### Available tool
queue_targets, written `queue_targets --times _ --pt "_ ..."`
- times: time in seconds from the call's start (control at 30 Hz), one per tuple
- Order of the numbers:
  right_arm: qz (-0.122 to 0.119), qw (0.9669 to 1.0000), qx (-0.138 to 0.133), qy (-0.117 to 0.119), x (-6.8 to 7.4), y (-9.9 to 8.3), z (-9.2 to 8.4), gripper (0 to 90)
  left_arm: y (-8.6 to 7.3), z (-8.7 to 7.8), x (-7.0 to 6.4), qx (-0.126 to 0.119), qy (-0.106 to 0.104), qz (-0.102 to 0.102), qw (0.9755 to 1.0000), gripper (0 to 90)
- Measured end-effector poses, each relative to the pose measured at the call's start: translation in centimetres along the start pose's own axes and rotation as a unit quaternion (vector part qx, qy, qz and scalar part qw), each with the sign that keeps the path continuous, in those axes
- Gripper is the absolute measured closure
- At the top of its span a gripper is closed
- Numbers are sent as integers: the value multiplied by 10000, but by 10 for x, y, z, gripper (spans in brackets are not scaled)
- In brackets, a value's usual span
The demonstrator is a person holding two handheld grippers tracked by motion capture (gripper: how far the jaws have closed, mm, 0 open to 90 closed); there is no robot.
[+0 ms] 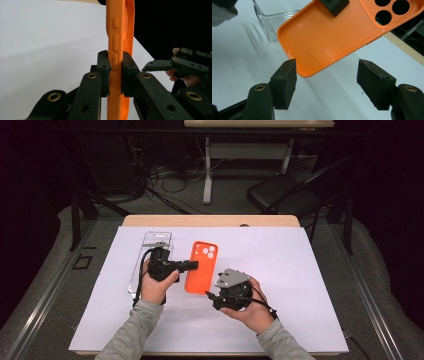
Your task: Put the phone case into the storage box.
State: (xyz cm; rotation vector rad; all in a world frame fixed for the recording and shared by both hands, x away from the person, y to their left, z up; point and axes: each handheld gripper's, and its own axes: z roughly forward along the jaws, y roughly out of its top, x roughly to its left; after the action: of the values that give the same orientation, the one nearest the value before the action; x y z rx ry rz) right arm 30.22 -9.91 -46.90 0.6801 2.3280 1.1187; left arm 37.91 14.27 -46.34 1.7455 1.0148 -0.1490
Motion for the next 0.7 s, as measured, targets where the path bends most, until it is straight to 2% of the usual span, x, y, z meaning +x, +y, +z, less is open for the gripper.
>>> queue_targets --times 0.2,0.47,0.6,0.7 --pt "412 9990 -62 183 -10 6 2 301 0 -3 2 -114 -45 -24 9999 808" --pt "921 9951 -174 320 -24 11 5 301 -1 -4 1 -270 -43 57 9996 808" --pt "1092 9931 -240 344 -28 11 4 305 -2 -6 1 -367 -70 70 9993 808" --pt "1130 9926 -276 356 -30 10 2 307 -3 -7 3 -469 -133 56 9988 808"
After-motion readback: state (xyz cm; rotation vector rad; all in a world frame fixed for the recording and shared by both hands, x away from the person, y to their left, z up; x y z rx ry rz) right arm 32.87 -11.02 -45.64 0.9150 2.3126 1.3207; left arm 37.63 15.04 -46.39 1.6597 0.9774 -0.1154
